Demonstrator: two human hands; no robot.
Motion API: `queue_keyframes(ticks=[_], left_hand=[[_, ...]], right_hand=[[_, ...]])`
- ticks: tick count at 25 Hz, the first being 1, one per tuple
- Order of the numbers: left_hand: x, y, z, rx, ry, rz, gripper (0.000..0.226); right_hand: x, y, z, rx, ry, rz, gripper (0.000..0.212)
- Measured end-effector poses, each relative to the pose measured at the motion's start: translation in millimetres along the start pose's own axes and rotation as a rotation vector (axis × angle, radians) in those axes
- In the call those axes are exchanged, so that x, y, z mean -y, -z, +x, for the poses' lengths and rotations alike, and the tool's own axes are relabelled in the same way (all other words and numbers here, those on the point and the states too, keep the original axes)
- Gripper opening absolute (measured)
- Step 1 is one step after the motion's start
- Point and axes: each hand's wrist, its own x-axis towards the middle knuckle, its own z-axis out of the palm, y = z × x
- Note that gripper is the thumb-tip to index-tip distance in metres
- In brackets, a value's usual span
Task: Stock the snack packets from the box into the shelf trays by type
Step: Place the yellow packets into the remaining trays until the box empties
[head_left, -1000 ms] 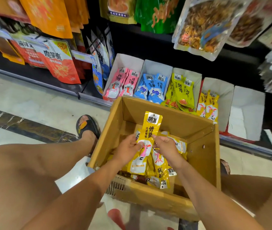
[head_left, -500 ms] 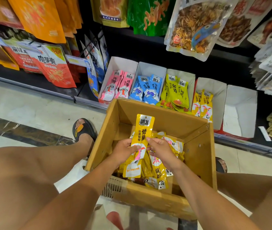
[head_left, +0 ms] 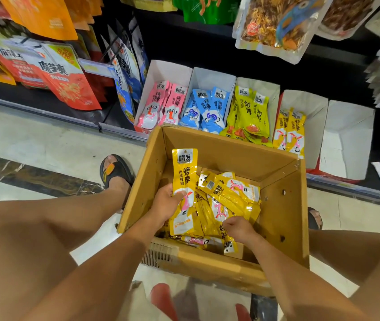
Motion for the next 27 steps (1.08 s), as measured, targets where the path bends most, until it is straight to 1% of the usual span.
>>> queue_keyframes(ticks=[2,3,4,6,8,10,12,13,15,16,18,20,25,27], left_hand=[[2.9,2.0,3.7,-0.024,0.018,0.02,0.013],[4.1,3.3,4.7,-0.043,0.025,0.04,0.014],[4.7,4.4,5.4,-0.064,0.026,0.057,0.014],[7.3,6.1,8.3,-0.102,0.03,0.076,0.013],[6.5,7.2,8.6,-0.12,0.044,0.088,0.014],[4.5,7.7,9.2,-0.125,0.047,0.092,0.014],[2.9,8.1,9.9,-0.126,0.03,0.103,0.012],[1.2,8.3,9.8,-0.125,0.025,0.104,0.013],[-3.4,8.4,8.9,-0.125,0.028,0.084,0.015],[-6.5,8.9,8.5,-0.128,0.028,0.075,0.015],[-15.1,9.9,6.0,-0.125,0.003,0.055,0.014],[-28.0,10.6,3.3,-0.111,-0.042,0.031,0.014],[-84.2,14.6,-5.6,-0.058,-0.15,-0.005,0.016],[-109.9,17.0,-9.3,-0.047,-0.225,0.012,0.016]], right_hand=[[-6.3,-8.6,4.4,0.055,0.046,-0.185,0.014],[-4.9,-12.5,4.1,0.083,0.068,-0.269,0.022],[-5.9,-17.2,6.1,0.123,0.08,-0.344,0.024],[-4.3,-26.9,6.3,0.165,0.079,-0.479,0.004],[-4.8,-34.5,7.3,0.111,0.055,-0.616,0.005],[-3.2,-35.9,7.9,0.034,0.013,-0.661,0.019],[1.3,-33.2,11.6,0.016,0.037,-0.552,0.016],[4.9,-30.0,11.9,0.018,0.056,-0.417,0.012],[16.4,-21.5,9.5,-0.046,0.116,-0.132,0.026],[26.5,-15.0,6.3,-0.093,0.163,-0.028,0.033],[52.3,2.6,-6.2,-0.14,0.272,0.101,0.037],[78.3,27.7,-16.3,-0.154,0.365,0.13,0.035],[136.8,114.8,-53.7,-0.237,0.546,-0.003,0.028],[158.3,152.2,-73.5,-0.271,0.613,-0.026,0.027]])
